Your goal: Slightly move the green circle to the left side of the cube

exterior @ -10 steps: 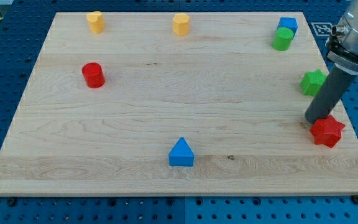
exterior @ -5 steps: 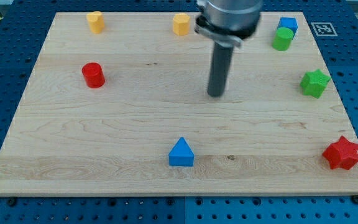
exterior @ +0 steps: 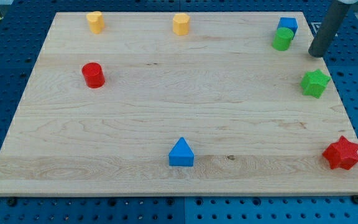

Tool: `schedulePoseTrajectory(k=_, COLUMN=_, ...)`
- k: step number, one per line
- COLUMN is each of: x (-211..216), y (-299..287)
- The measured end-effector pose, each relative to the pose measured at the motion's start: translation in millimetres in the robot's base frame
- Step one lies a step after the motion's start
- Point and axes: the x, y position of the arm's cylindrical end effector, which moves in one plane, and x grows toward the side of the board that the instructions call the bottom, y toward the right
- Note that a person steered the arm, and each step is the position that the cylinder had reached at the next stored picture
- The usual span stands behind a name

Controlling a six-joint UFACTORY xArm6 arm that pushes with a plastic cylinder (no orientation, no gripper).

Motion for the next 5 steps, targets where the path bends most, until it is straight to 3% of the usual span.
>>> schedulePoseTrajectory(k=1, x=-9.2, y=-5.2)
schedulePoseTrajectory(k=3, x=-26.3, y=-82.8)
schedulePoseTrajectory(k=5, x=-40.8, y=-120.1)
